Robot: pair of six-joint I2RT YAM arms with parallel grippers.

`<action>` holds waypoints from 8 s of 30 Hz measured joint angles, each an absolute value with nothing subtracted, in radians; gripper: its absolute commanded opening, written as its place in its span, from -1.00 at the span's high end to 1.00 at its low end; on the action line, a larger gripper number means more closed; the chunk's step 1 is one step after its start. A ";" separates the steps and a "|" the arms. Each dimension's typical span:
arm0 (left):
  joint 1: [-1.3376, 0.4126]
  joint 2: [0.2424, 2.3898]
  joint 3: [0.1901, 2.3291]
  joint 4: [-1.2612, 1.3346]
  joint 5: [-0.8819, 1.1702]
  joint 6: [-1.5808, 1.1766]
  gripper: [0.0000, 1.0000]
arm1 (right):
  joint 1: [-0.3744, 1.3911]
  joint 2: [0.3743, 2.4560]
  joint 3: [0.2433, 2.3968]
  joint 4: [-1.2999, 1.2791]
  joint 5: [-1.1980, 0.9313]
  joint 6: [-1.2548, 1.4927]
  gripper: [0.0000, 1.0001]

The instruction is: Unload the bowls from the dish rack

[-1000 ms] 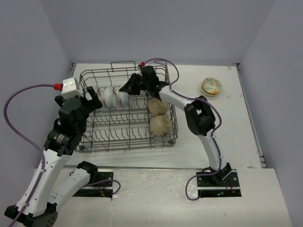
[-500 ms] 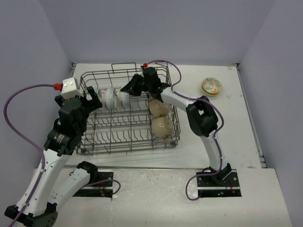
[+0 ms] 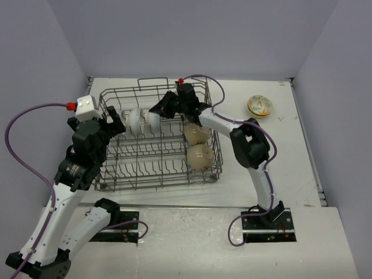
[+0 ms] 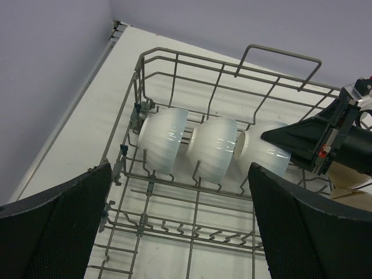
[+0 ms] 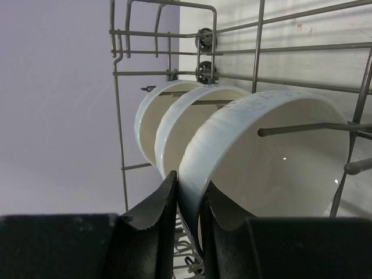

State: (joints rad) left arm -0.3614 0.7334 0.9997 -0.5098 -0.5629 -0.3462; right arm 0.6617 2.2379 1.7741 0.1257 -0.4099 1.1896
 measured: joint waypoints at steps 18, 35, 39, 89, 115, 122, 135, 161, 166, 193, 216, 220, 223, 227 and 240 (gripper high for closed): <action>-0.361 0.733 0.989 -0.508 -0.563 -0.346 -1.00 | 0.654 2.231 1.767 0.135 -0.409 1.233 1.00; -0.361 0.734 0.988 -0.508 -0.563 -0.344 -1.00 | 0.648 2.215 1.746 0.144 -0.408 1.261 1.00; -0.361 0.734 0.988 -0.508 -0.562 -0.344 -1.00 | 0.647 2.215 1.746 0.144 -0.409 1.265 1.00; -0.361 0.740 0.984 -0.493 -0.564 -0.344 -1.00 | 0.624 1.835 2.022 0.346 -0.475 1.291 1.00; -0.361 0.754 0.984 -0.488 -0.561 -0.344 -1.00 | 0.236 1.482 1.752 -0.394 0.130 0.535 1.00; -0.361 0.757 0.984 -0.487 -0.553 -0.344 -1.00 | 0.120 1.507 1.650 -0.589 0.310 0.447 1.00; -0.361 0.772 0.983 -0.487 -0.528 -0.344 -1.00 | -0.114 1.647 1.417 -0.711 0.219 0.397 1.00; -0.361 0.769 0.983 -0.487 -0.529 -0.343 -1.00 | -0.146 1.907 1.449 -0.733 0.249 0.377 0.34; -0.361 0.769 0.983 -0.487 -0.530 -0.343 -1.00 | -0.133 1.897 1.449 -0.742 0.273 0.377 0.00; -0.352 0.784 1.002 -0.548 -0.728 -0.383 -1.00 | 0.674 1.784 2.035 -0.351 -0.238 0.646 -0.77; -0.336 0.748 0.983 -0.532 -0.759 -0.384 -1.00 | 0.748 2.398 2.319 -0.434 -0.358 0.871 -0.44; -0.336 0.744 0.983 -0.532 -0.757 -0.384 -1.00 | 0.764 2.418 2.319 -0.436 -0.355 0.871 -0.41; -0.336 0.742 0.983 -0.532 -0.756 -0.384 -1.00 | 0.775 2.423 2.317 -0.431 -0.363 0.875 -0.39; -0.336 0.738 0.983 -0.532 -0.755 -0.384 -1.00 | 0.779 2.444 2.318 -0.396 -0.414 0.885 -0.33; -0.336 0.721 0.983 -0.532 -0.755 -0.383 -1.00 | 0.769 2.474 2.299 -0.314 -0.516 0.947 -0.03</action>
